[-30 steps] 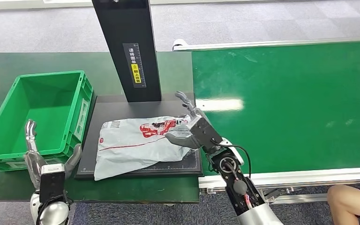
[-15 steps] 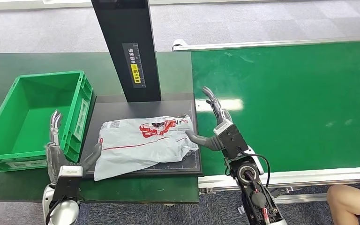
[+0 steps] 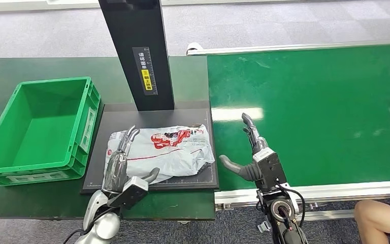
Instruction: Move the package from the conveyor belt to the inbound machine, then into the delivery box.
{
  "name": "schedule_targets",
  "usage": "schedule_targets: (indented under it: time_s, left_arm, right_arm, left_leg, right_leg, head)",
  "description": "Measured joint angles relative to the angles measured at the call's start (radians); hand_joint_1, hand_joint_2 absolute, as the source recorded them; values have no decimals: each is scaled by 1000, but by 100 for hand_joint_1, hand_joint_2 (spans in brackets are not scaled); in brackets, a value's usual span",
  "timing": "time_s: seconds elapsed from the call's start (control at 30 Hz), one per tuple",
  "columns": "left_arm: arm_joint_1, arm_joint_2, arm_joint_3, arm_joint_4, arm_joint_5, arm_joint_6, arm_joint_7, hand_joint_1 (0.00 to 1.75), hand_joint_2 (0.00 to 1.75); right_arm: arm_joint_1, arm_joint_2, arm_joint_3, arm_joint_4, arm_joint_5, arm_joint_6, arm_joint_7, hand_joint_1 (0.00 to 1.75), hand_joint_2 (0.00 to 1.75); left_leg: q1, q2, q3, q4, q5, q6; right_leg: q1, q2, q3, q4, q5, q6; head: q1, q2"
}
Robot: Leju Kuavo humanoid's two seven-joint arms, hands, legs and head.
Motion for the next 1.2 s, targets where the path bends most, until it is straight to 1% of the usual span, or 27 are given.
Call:
schedule_targets:
  time_s: [0.17,0.23,0.33,0.4,0.43,0.47,0.53,0.57,0.67,0.77,1.2]
  left_arm:
    - [-90,4,-17,236,-12,26,-8,0,175]
    - [-111,4,-19,291,-10,27,-12,0,175]
    - [-115,4,-20,303,-10,27,-12,0,175]
    - [-162,4,-22,403,-6,31,-16,0,175]
    - [-191,3,-24,461,-4,33,-19,5,175]
    - [-223,2,-25,525,-1,34,-21,48,175]
    - [-257,-2,-26,578,0,29,-17,136,175]
    - [-273,-4,-27,604,1,25,-14,175,175]
    - [-309,-6,-27,661,11,22,-15,175,175]
    - [-328,-6,-27,683,32,34,-31,175,175]
    - [-346,-4,-24,685,55,44,-43,175,175]
  right_arm:
    - [0,0,1,0,-33,0,-13,0,175]
    - [0,0,2,0,-38,-2,-14,0,175]
    - [1,0,2,0,-39,-2,-14,0,175]
    - [0,0,6,0,-49,-9,-15,0,175]
    - [0,0,8,0,-55,-13,-17,0,175]
    - [0,-1,11,0,-63,-17,-19,0,175]
    - [0,-2,14,0,-70,-21,-24,0,175]
    - [0,-2,16,0,-74,-22,-25,0,175]
    - [0,-3,21,0,-85,-31,-27,0,175]
    - [1,-3,25,0,-92,-38,-26,0,175]
    - [11,-3,25,0,-95,-41,-23,0,175]
  left_leg:
    - [0,0,0,0,0,0]
    - [0,0,0,0,0,0]
    - [0,0,0,0,0,0]
    - [0,0,0,0,0,0]
    - [0,-1,0,0,0,0]
    - [0,-1,1,0,0,0]
    - [0,-1,2,0,0,0]
    - [0,-2,4,0,0,0]
    - [0,-3,8,0,0,0]
    - [0,-3,10,-1,1,0]
    - [0,-3,10,0,1,0]
  right_leg:
    - [0,0,0,0,0,0]
    - [0,0,0,0,0,0]
    - [0,0,0,0,0,0]
    - [0,0,1,0,0,0]
    - [0,0,1,0,0,0]
    - [0,0,2,0,0,0]
    - [0,-1,4,0,0,0]
    - [0,-1,5,0,0,0]
    - [0,-1,10,0,0,0]
    - [0,-1,12,0,0,0]
    - [0,-1,12,0,0,0]
  head:
    - [0,0]
    - [0,0]
    - [0,0]
    - [0,0]
    - [0,0]
    - [0,0]
    - [0,0]
    - [0,0]
    - [0,0]
    - [0,0]
    - [0,0]
